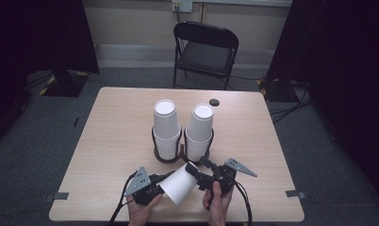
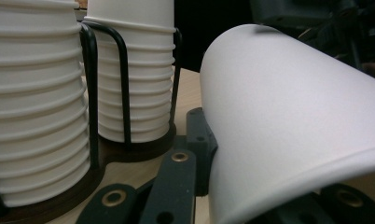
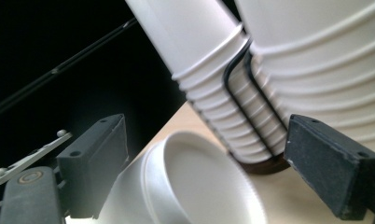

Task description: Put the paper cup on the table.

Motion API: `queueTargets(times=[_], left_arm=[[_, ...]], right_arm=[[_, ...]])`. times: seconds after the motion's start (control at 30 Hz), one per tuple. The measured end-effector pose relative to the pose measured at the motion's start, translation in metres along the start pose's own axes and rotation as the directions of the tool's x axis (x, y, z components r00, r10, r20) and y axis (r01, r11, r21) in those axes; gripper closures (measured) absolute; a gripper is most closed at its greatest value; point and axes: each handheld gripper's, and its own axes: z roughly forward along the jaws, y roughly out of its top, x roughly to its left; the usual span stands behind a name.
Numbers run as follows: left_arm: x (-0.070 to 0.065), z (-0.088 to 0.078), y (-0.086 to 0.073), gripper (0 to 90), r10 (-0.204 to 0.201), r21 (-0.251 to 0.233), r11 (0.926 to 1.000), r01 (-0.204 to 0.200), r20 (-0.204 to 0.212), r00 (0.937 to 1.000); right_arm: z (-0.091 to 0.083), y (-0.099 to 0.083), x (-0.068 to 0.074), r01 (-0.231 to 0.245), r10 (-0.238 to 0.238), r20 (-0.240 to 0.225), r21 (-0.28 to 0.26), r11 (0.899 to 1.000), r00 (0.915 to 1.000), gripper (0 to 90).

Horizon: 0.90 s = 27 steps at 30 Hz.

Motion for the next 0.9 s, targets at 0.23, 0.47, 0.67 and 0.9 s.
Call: queueTargets(times=[0.23,0.47,0.67,0.9], left_arm=[[0.008,-0.006,-0.001,86.3,-0.011,0.027,0.9996,0.011,-0.015,0.9998],[0.016,-0.011,0.000,86.3,-0.035,0.050,0.9981,0.036,-0.025,0.9991],[0.024,-0.016,0.001,86.2,-0.026,0.069,0.9972,0.027,-0.022,0.9994],[0.029,-0.019,0.007,86.0,-0.022,0.098,0.9949,0.024,-0.019,0.9996]], right_arm=[[-0.004,0.003,0.006,0.144,-0.143,-0.020,0.040,0.989,0.9895,12.4],[-0.008,0.000,0.005,0.228,-0.228,-0.008,0.012,0.974,0.9736,12.5],[-0.015,-0.003,0.010,0.393,-0.390,0.076,-0.029,0.919,0.9178,12.0],[-0.016,-0.008,0.015,0.486,-0.483,0.098,-0.007,0.874,0.8703,12.9]])
